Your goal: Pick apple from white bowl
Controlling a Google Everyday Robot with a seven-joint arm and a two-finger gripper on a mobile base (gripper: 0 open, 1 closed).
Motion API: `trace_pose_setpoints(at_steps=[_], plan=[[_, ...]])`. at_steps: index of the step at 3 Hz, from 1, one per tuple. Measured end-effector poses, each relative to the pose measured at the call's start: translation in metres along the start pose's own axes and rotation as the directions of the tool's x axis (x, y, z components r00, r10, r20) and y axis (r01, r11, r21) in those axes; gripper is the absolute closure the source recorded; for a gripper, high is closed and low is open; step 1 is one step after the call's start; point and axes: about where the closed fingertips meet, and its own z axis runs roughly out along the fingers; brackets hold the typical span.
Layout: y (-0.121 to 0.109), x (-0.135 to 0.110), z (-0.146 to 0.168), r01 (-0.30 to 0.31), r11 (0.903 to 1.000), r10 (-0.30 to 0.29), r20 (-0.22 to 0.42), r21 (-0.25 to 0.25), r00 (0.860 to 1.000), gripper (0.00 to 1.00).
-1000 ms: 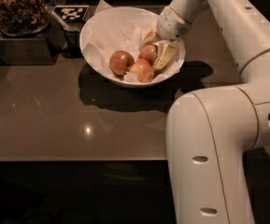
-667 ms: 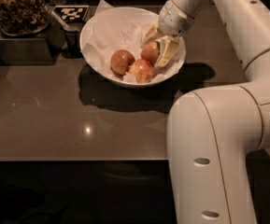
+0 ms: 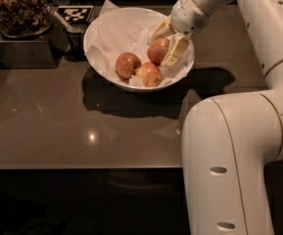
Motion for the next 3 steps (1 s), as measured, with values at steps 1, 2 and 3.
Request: trace_pose_setpoints(at_steps=[1,2,3], plan=[[0.004,-0.049,-0.029,-0.040,0.9982,0.030,0.200,0.045,0.979,1.00],[0.014,-0.089,-0.069,-0.107,0.9919,0.084,0.271,0.069,0.959,1.00],[0.025,-0.093,-0.090,-0.220,0.9729,0.198,0.241,0.070,0.950,1.00]])
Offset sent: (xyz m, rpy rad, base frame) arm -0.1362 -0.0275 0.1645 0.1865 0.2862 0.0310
